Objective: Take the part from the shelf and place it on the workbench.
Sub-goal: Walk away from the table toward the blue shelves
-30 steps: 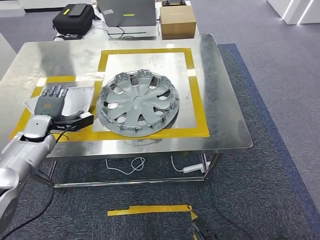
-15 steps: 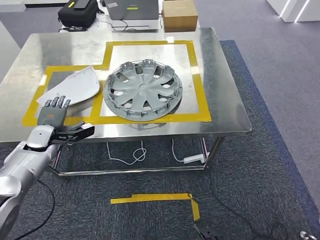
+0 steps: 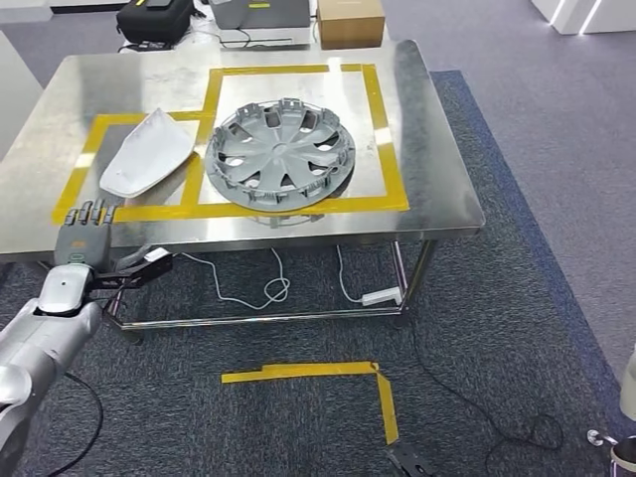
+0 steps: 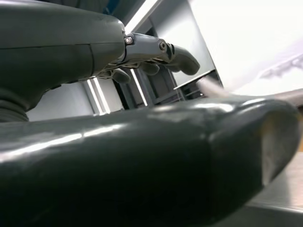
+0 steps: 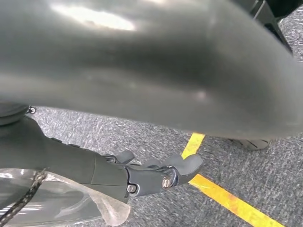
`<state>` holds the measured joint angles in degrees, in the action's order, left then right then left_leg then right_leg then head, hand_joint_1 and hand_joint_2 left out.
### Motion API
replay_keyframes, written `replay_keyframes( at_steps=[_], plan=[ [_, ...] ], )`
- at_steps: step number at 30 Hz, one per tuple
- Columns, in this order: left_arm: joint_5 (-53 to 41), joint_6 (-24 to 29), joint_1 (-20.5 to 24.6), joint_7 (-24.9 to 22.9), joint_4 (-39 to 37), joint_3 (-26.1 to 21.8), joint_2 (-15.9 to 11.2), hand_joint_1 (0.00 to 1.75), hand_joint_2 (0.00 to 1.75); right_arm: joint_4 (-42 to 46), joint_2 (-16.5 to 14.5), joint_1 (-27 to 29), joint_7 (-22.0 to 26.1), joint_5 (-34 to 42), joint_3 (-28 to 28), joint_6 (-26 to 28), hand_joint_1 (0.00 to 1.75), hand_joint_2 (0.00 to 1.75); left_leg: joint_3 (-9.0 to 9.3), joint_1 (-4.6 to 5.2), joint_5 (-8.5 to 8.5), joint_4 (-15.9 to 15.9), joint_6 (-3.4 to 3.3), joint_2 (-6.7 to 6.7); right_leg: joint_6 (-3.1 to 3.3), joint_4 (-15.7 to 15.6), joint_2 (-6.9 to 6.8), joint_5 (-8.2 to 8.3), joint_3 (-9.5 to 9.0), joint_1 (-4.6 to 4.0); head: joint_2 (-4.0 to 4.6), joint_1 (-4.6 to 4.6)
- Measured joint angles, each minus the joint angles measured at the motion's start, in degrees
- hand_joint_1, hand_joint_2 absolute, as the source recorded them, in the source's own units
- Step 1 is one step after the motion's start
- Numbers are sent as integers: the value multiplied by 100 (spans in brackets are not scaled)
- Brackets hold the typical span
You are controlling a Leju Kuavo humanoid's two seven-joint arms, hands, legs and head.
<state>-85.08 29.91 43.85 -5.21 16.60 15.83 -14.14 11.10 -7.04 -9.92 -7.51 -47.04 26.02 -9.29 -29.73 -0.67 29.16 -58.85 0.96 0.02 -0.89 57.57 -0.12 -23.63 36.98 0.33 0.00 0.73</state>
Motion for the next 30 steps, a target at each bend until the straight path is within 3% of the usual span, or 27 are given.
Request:
replay_keyframes(
  at_steps=[2,4,5,7,8,9,10,11,13,15,16,18,19,22,24,26,29,30],
  plan=[
    [-7,33,-44,-16,-3,-37,2,0,0,0,1,11,6,1,8,3,0,0,34,18,31,153,-78,-10,-56,-12,4,104,46,-6,0,-5],
    [-11,39,-86,-18,-8,-69,9,0,0,0,5,26,6,1,10,3,0,0,-59,6,-71,163,-172,12,-108,69,7,-12,141,-2,0,-15],
    [-10,39,-101,-18,-9,-86,14,0,0,0,7,32,5,1,11,2,0,0,-120,-1,-133,172,-221,24,-135,250,8,-215,224,0,0,-26],
    [9,38,-133,-18,-12,-111,19,0,0,0,10,33,9,-1,15,2,0,0,-257,10,-248,170,-283,34,-168,943,7,-777,428,6,0,-51],
    [22,38,-155,-15,-13,-125,22,0,0,0,11,34,12,-3,17,2,0,0,-330,24,-303,165,-295,38,-174,1324,6,-976,504,7,0,-55],
    [34,36,-178,-10,-16,-139,26,0,0,0,13,35,15,-6,23,1,0,0,-407,40,-358,158,-301,41,-172,1598,6,-1055,526,5,0,-56],
    [41,31,-200,-6,-20,-150,32,0,0,0,15,35,19,-10,30,-1,0,0,-486,57,-410,148,-304,42,-160,1701,6,-1012,471,0,0,-57],
    [46,6,-218,-4,-23,-161,40,0,0,0,18,34,24,-16,37,-5,0,0,-561,73,-458,137,-305,41,-134,1586,8,-871,314,-8,0,-57],
    [93,-112,-245,-26,-27,-203,71,0,0,1,36,16,33,-36,44,-25,0,0,-683,100,-539,117,-294,34,-36,880,15,-629,-227,-42,0,-55],
    [179,-279,-266,-55,-28,-284,116,0,0,3,62,-8,38,-61,45,-67,0,0,-755,113,-618,104,-259,35,40,126,16,-658,-728,-75,0,-49],
    [212,-341,-278,-62,-28,-327,144,0,0,3,74,-16,40,-72,45,-90,0,0,-783,111,-666,105,-233,39,58,-70,15,-713,-840,-89,0,-47],
    [240,-405,-307,-64,-30,-384,188,0,0,2,75,-12,43,-90,46,-121,0,0,-825,97,-734,104,-172,36,85,-170,8,-673,-851,-85,0,-53],
    [238,-444,-323,-61,-30,-399,207,0,0,2,79,-8,44,-101,48,-134,0,0,-859,91,-676,56,-138,29,118,-183,2,-624,-827,-74,0,-47],
    [211,-629,-359,-18,-32,-436,258,0,0,4,91,-7,59,-132,57,-191,0,0,-1054,60,-152,-519,-52,13,201,-208,-9,-495,-743,-46,0,-20],
    [197,-684,-370,-1,-32,-447,281,0,0,4,92,-6,69,-137,60,-210,0,0,-1128,48,17,-770,-33,12,207,-205,-10,-471,-718,-45,0,-16],
    [195,-687,-371,-1,-32,-447,284,0,0,4,92,-6,70,-137,61,-211,0,0,-1134,48,28,-791,-32,12,207,-204,-10,-469,-717,-45,0,-17],
    [163,-743,-450,-6,-34,-452,357,0,0,4,92,6,80,-143,67,-234,0,0,-1208,30,164,-1175,-4,13,197,-194,-12,-433,-662,-41,0,-21],
    [184,-829,-563,-43,-36,-478,444,0,0,4,93,12,80,-150,76,-244,0,0,-984,9,119,-969,8,14,174,-154,-11,-403,-585,-35,0,-22]
  ],
)
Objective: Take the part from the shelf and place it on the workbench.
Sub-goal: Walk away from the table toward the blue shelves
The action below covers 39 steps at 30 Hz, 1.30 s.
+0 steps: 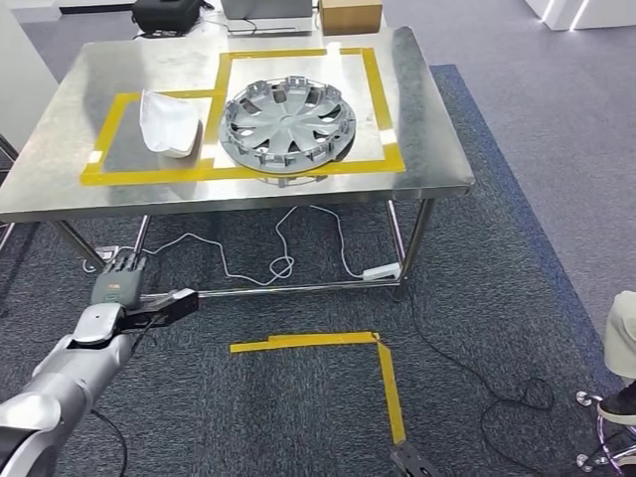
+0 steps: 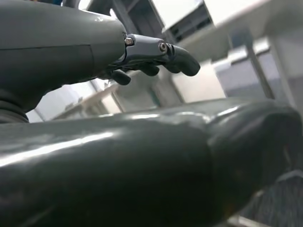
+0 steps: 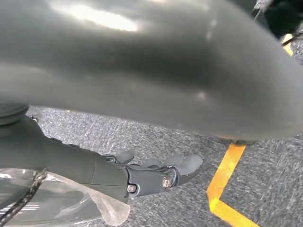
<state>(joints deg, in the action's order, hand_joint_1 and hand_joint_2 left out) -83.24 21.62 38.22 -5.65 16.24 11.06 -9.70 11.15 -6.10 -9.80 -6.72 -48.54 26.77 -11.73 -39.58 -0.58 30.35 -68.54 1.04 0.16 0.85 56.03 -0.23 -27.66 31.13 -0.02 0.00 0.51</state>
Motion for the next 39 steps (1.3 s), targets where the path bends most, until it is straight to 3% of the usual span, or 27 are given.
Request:
replay_keyframes(
  at_steps=[3,5,7,8,10,11,12,13,16,18,20,22,25,27,28,29,30,32,34,36,38,39],
  plan=[
    [233,-330,-423,-189,-3,-153,272,0,0,0,6,7,-10,-14,25,-10,0,0,730,-6,-295,1009,-45,-7,-114,119,10,85,201,11,0,-1],
    [514,-653,-683,-340,-13,-315,405,0,0,0,9,13,-9,-15,32,-10,0,0,714,8,-336,1051,-124,-8,-186,117,14,106,215,23,0,-4],
    [810,-1118,-954,-503,-32,-548,560,0,0,0,14,16,-19,-20,51,-6,0,0,692,-4,-388,1089,-215,3,-253,261,16,-38,311,35,0,-13],
    [915,-1318,-1097,-570,-41,-666,635,0,0,0,17,16,-26,-22,62,0,0,0,672,-13,-417,1104,-258,12,-281,493,17,-211,422,40,0,-19],
    [1028,-1558,-1393,-677,-58,-866,753,0,0,0,22,26,-53,-28,78,25,0,0,602,-4,-461,1102,-306,25,-320,1249,16,-635,742,46,0,-30],
    [1058,-1623,-1532,-712,-69,-946,802,0,0,0,23,39,-70,-28,86,42,0,0,564,1,-484,1101,-316,29,-330,1583,16,-772,871,50,0,-29],
    [1077,-1681,-1660,-745,-78,-1018,851,0,0,0,25,56,-86,-25,99,64,0,0,528,5,-507,1100,-318,26,-334,1746,16,-811,913,51,0,-29],
    [1080,-1738,-1779,-774,-85,-1081,900,0,0,0,25,70,-98,-15,120,91,0,0,501,7,-529,1099,-313,19,-329,1676,16,-744,836,53,0,-31],
    [932,-1897,-2157,-838,-101,-1194,1037,0,0,1,26,84,-92,27,193,168,0,0,467,20,-572,1085,-265,-1,-279,525,27,-311,110,49,0,-33],
    [695,-2072,-2437,-853,-133,-1192,1132,0,0,2,28,96,-77,37,228,176,0,0,452,42,-598,1071,-209,1,-244,64,39,-219,-169,39,0,-28],
    [449,-2268,-2740,-829,-189,-1150,1244,0,0,2,35,145,-49,31,268,132,0,0,444,41,-630,1072,-149,2,-202,26,40,-195,-177,29,0,-26],
    [152,-2464,-3054,-704,-250,-1034,1350,0,0,2,60,219,-27,-8,303,20,0,0,395,24,-502,947,-95,-3,-136,6,28,-143,-168,44,0,-18],
    [-197,-2736,-3361,-403,-326,-757,1479,0,0,2,109,362,0,-88,320,-193,0,0,81,9,135,32,-25,-10,-64,-6,-35,-85,-132,52,0,8],
    [-155,-2853,-3405,-302,-361,-648,1533,0,0,1,139,472,16,-141,322,-275,0,0,-32,6,366,-496,-5,-7,-53,3,-134,-74,-102,40,0,8],
    [-65,-2925,-3411,-301,-373,-632,1553,0,0,0,153,513,16,-170,323,-300,0,0,49,5,326,-478,-6,-4,-52,11,-184,-71,-91,37,0,8],
    [44,-2991,-3421,-319,-381,-639,1569,0,0,0,164,544,12,-197,323,-324,0,0,227,5,197,-246,-16,8,-52,22,-226,-71,-85,36,0,9],
    [144,-3042,-3435,-344,-384,-656,1582,0,0,0,171,559,7,-220,323,-339,0,0,472,8,26,140,-34,56,-56,34,-258,-72,-82,34,0,9],
    [240,-3086,-3465,-380,-386,-688,1599,0,0,0,184,573,-3,-249,323,-357,0,0,850,44,-161,832,-91,219,-91,66,-325,-78,-70,7,0,10],
    [215,-3047,-3493,-375,-389,-703,1615,0,0,0,203,580,-15,-269,323,-362,0,0,916,86,-168,1057,-161,269,-149,89,-423,-79,-48,-15,0,7],
    [85,-2905,-3522,-316,-391,-696,1636,0,0,0,221,573,-30,-288,323,-364,0,0,875,85,-214,1085,-240,163,-218,107,-484,-95,-25,-2,0,4],
    [-98,-2648,-3531,-227,-393,-642,1651,0,0,0,239,567,-55,-318,323,-366,0,0,851,64,-267,1113,-314,75,-292,330,-305,-283,83,19,0,-5],
    [-173,-2512,-3527,-196,-393,-599,1656,0,0,0,247,567,-82,-341,323,-381,0,0,832,55,-290,1119,-343,35,-319,624,-169,-475,217,30,0,-8]
  ],
)
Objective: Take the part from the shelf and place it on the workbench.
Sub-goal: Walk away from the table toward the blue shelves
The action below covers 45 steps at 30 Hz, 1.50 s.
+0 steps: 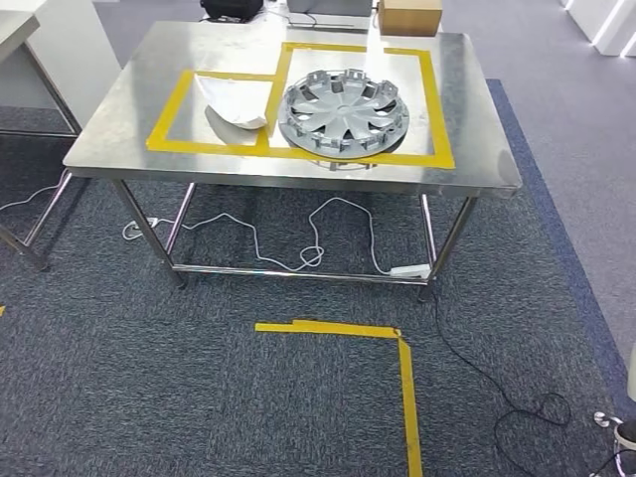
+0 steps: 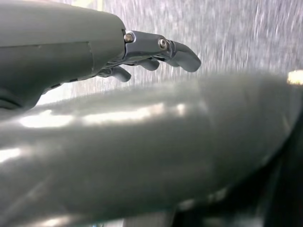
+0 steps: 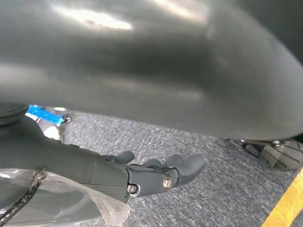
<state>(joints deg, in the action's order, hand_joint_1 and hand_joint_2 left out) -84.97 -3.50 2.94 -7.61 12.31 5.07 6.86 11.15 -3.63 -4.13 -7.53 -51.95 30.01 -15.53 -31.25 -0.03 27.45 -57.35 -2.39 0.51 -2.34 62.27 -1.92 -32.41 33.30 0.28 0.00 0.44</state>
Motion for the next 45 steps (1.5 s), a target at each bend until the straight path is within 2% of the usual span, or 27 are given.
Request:
replay_keyframes(
  at_steps=[2,3,4,6,7,9,10,12,14,17,19,21,24,25,27,28,30,32,34,35,36,38,39,41,42,43,45],
  plan=[
    [-68,161,12,16,-1,72,14,0,0,0,9,15,-67,-51,0,-59,0,0,-53,6,-34,-3,-32,-100,-18,764,143,-387,323,7,0,-4],
    [-59,173,16,4,-1,92,31,0,0,0,12,21,-97,-76,0,-95,0,0,-76,9,-52,-5,-33,-162,-20,1036,163,-476,435,8,0,-3],
    [-36,168,21,-13,-2,101,53,0,0,0,15,26,-121,-94,0,-119,0,0,-93,10,-68,-8,-27,-227,-16,1091,172,-445,444,8,0,-5],
    [13,182,37,-53,-2,103,107,0,0,0,18,13,-178,-131,0,-136,0,0,-107,8,-94,-16,0,-367,4,557,253,-100,146,21,0,-5],
    [25,196,52,-65,-2,103,136,0,0,0,18,-2,-211,-154,-1,-136,0,0,-114,15,-101,-25,16,-430,16,145,387,68,-70,34,0,-5],
    [35,211,86,-74,-3,103,197,0,0,-1,18,-32,-292,-200,-2,-135,0,0,-161,26,-123,-59,65,-549,33,-437,619,215,-375,61,0,-1],
    [45,207,90,-75,-4,102,224,0,0,-2,18,-52,-324,-218,-2,-126,0,0,-194,26,-143,-71,101,-604,44,-518,663,201,-418,61,0,2],
    [100,201,72,-79,-14,99,260,0,0,-2,15,-89,-355,-244,-2,-105,0,0,-250,8,-178,-82,173,-695,94,-532,547,223,-431,60,0,1],
    [209,199,52,-81,-22,80,280,0,0,-1,19,-109,-345,-259,-1,-97,0,0,-340,17,-47,-260,233,-541,164,-550,393,257,-429,74,0,28],
    [288,209,41,-78,-26,20,288,0,0,-1,27,-115,-323,-266,0,-108,0,0,-744,16,511,-1261,304,-176,214,-557,126,260,-420,51,0,73],
    [270,222,33,-70,-28,2,280,0,0,-2,28,-120,-319,-281,0,-135,0,0,-869,12,634,-1682,312,-114,225,-555,-62,253,-418,26,0,73],
    [266,229,25,-66,-28,-2,271,0,0,-2,29,-138,-319,-303,0,-159,0,0,-598,19,360,-1262,269,-45,228,-554,-219,245,-429,1,0,73],
    [280,218,12,-66,-30,-14,252,0,0,-1,31,-174,-293,-339,0,-169,0,0,-74,101,33,-231,121,327,207,-543,-402,227,-433,-48,0,72],
    [302,211,4,-68,-31,-23,246,0,0,-1,32,-185,-269,-348,0,-171,0,0,-33,128,37,-106,84,396,193,-539,-463,222,-424,-62,0,68],
    [366,204,-22,-81,-34,-54,242,0,0,0,36,-215,-220,-365,0,-181,0,0,-49,127,30,-55,40,304,152,-539,-577,209,-420,-76,0,62],
    [396,202,-35,-92,-37,-75,242,0,0,0,38,-232,-199,-377,-1,-187,0,0,-49,110,7,-29,16,237,124,-514,-518,170,-411,-70,0,53],
    [415,198,-31,-114,-39,-117,245,0,0,0,42,-247,-163,-402,-2,-199,0,0,-47,65,-46,18,-41,110,66,-216,-201,-49,-276,-40,0,29],
    [406,200,-15,-124,-39,-140,245,0,0,0,45,-235,-139,-432,-2,-215,0,0,-77,50,-74,20,-73,-22,27,540,103,-410,83,0,0,8],
    [405,209,-23,-128,-39,-161,242,0,0,-1,48,-204,-134,-464,-2,-237,0,0,-92,42,-91,16,-73,-184,-10,1143,173,-562,397,28,0,5],
    [410,211,-28,-132,-39,-171,239,0,0,-1,49,-191,-133,-474,-2,-245,0,0,-94,36,-97,10,-65,-269,-25,1132,181,-462,414,40,0,4],
    [417,212,-31,-136,-39,-179,238,0,0,-1,51,-185,-131,-480,-2,-249,0,0,-94,24,-100,0,-48,-355,-39,886,199,-260,318,57,0,6],
    [430,209,-25,-142,-39,-187,234,0,0,-2,52,-186,-125,-489,-2,-259,0,0,-110,6,-93,-43,7,-508,-74,94,426,143,-30,112,0,-1],
    [436,206,-17,-148,-39,-194,231,0,0,-3,52,-188,-122,-493,-2,-266,0,0,-141,4,-88,-77,44,-581,-77,-212,576,236,-179,139,0,3],
    [464,195,-10,-164,-40,-222,219,0,0,-7,51,-188,-121,-520,-4,-285,0,0,-218,-2,-107,-116,131,-718,-43,-411,741,218,-286,152,0,12],
    [482,190,-12,-171,-42,-243,213,0,0,-7,51,-187,-120,-542,-6,-293,0,0,-251,-10,-127,-122,170,-793,-1,-421,679,226,-298,151,0,17],
    [499,187,-19,-174,-43,-266,202,0,0,-6,53,-189,-120,-568,-9,-300,0,0,-270,-14,-133,-128,204,-778,42,-428,600,239,-297,148,0,17],
    [515,185,-20,-175,-44,-308,182,0,0,-5,60,-193,-115,-601,-13,-308,0,0,-370,-4,10,-334,256,-518,130,-452,437,264,-306,149,0,45]
  ],
)
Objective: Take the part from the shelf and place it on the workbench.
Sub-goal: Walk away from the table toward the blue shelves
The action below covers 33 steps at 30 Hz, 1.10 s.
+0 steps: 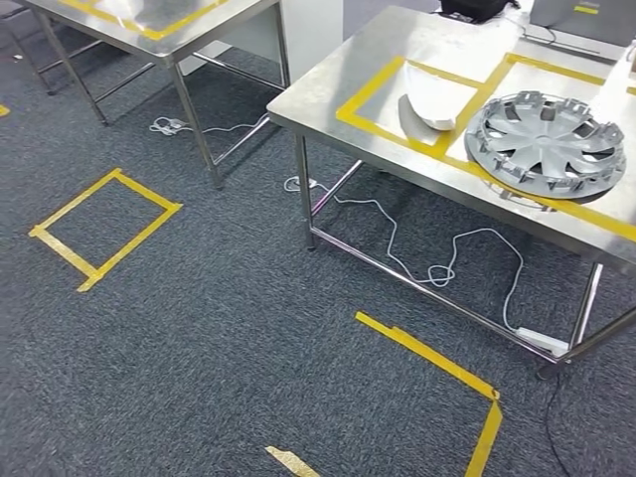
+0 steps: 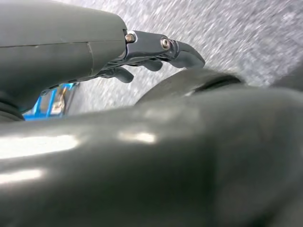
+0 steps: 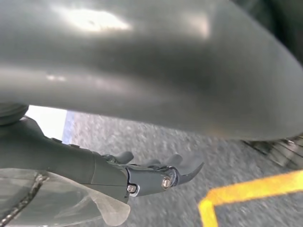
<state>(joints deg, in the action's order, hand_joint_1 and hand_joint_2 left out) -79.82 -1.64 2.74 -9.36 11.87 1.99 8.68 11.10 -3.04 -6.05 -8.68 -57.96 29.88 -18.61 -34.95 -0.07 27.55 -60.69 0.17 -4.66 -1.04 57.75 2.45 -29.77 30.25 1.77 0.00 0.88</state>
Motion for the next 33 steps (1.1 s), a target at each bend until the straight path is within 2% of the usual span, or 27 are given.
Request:
replay_keyframes(
  at_steps=[1,2,3,4,5,6,7,9,11,13,14,15,17,18,19,20,21,22,23,24,25,26,28,29,31,32,33],
  plan=[
    [0,1,7,-1,0,-13,-9,0,0,1,3,1,2,-7,0,-3,0,0,-116,3,169,-275,21,194,34,-7,-91,1,-3,-13,0,17],
    [0,1,15,-1,0,-21,-16,0,0,1,5,6,3,-11,1,-5,0,0,-278,4,372,-652,40,324,56,-8,-187,-5,-4,-28,0,33],
    [0,2,21,-1,0,-28,-21,0,0,1,6,13,2,-16,1,-8,0,0,-442,-1,558,-1053,55,387,71,-7,-291,-12,-4,-43,0,37],
    [0,3,25,-1,0,-36,-25,0,0,1,7,18,0,-21,2,-13,0,0,-540,-2,651,-1326,60,409,79,-7,-391,-19,-5,-54,0,36],
    [0,4,25,-1,0,-43,-27,0,0,1,8,16,-1,-25,2,-17,0,0,-546,-3,641,-1413,56,423,82,-6,-482,-24,-7,-63,0,37],
    [0,4,24,-1,0,-49,-28,0,0,1,9,9,-1,-28,2,-21,0,0,-433,0,518,-1252,39,446,82,-6,-565,-30,-14,-71,0,37],
    [-1,4,21,-1,0,-53,-31,0,0,1,9,-1,0,-31,2,-23,0,0,-233,8,329,-905,7,509,78,-6,-638,-37,-26,-78,0,37],
    [-1,-3,19,-9,-1,-58,-37,0,0,1,9,-11,3,-35,2,-25,0,0,171,65,77,-138,-75,764,48,0,-764,-61,-46,-108,0,37],
    [1,-10,9,-17,-3,-66,-46,0,0,1,9,-21,3,-41,2,-29,0,0,297,116,59,182,-133,900,8,2,-888,-77,-43,-137,0,32],
    [5,-12,-23,-17,-8,-88,-56,0,0,1,9,-45,2,-50,1,-37,0,0,277,105,36,234,-181,786,-44,-12,-979,-90,-46,-138,0,30],
    [5,-10,-33,-17,-10,-100,-59,0,0,1,9,-53,2,-55,1,-41,0,0,283,88,13,265,-208,721,-72,12,-898,-129,-38,-125,0,25],
    [4,-8,-31,-17,-11,-110,-58,0,0,1,9,-55,2,-59,1,-43,0,0,291,68,-11,296,-237,657,-97,128,-744,-217,15,-113,0,15],
    [-1,-4,-10,-17,-11,-117,-51,0,0,1,9,-46,2,-64,2,-45,0,0,296,48,-37,320,-273,525,-122,732,-381,-531,308,-93,0,-8],
    [-2,-5,-4,-17,-11,-119,-50,0,0,1,9,-31,0,-66,2,-46,0,0,292,47,-39,319,-283,450,-131,1131,-297,-686,514,-93,0,-13],
    [-2,-5,-7,-17,-11,-120,-50,0,0,1,9,-14,-2,-67,2,-48,0,0,294,47,-39,318,-287,371,-141,1447,-268,-766,689,-93,0,-14],
    [-2,-6,-13,-17,-12,-123,-51,0,0,1,9,3,-3,-68,2,-48,0,0,298,47,-39,316,-289,289,-151,1581,-259,-736,788,-91,0,-14],
    [-2,-6,-18,-17,-13,-126,-52,0,0,1,9,15,-4,-69,2,-48,0,0,306,43,-37,312,-286,202,-158,1485,-249,-590,778,-86,0,-14],
    [-3,-5,-21,-17,-13,-130,-52,0,0,1,9,18,-3,-69,2,-48,0,0,315,37,-31,303,-276,115,-164,1179,-203,-358,664,-73,0,-14],
    [-3,-5,-20,-17,-13,-132,-53,0,0,1,10,18,-3,-70,2,-47,0,0,318,30,-20,288,-258,36,-167,798,-86,-149,506,-52,0,-15],
    [-4,-5,-16,-17,-13,-134,-53,0,0,0,10,17,-2,-69,2,-47,0,0,307,30,-4,256,-231,-42,-164,431,49,-13,341,-29,0,-14],
    [-4,-4,-12,-17,-13,-136,-54,0,0,-1,10,15,-2,-69,2,-48,0,0,287,29,3,231,-197,-109,-150,190,162,48,218,-15,0,-13],
    [-4,-5,-14,-17,-14,-138,-55,0,0,-1,10,10,-2,-68,2,-48,0,0,258,27,3,213,-162,-168,-128,90,225,33,159,-11,0,-14],
    [-6,-5,-27,-17,-20,-144,-60,0,0,-2,8,0,-2,-68,2,-49,0,0,212,6,-15,203,-94,-270,-62,64,135,27,123,-25,0,-15],
    [-9,-5,-33,-17,-22,-146,-61,0,0,-1,10,-1,-3,-68,2,-46,0,0,190,5,9,167,-63,-201,-26,48,66,35,111,-25,0,-11],
    [-17,-4,-21,-16,-24,-149,-66,0,0,0,14,11,-3,-65,4,-43,0,0,39,11,207,-165,-6,99,51,11,-94,40,76,-20,0,25],
    [-22,-4,-11,-15,-24,-150,-65,0,0,1,18,21,-3,-62,6,-40,0,0,-112,12,371,-489,17,270,79,7,-178,30,62,-31,0,43],
    [-27,-4,1,-13,-24,-151,-68,0,0,1,18,30,-3,-59,7,-40,0,0,-293,2,540,-871,36,347,99,7,-269,19,54,-40,0,54]
  ],
)
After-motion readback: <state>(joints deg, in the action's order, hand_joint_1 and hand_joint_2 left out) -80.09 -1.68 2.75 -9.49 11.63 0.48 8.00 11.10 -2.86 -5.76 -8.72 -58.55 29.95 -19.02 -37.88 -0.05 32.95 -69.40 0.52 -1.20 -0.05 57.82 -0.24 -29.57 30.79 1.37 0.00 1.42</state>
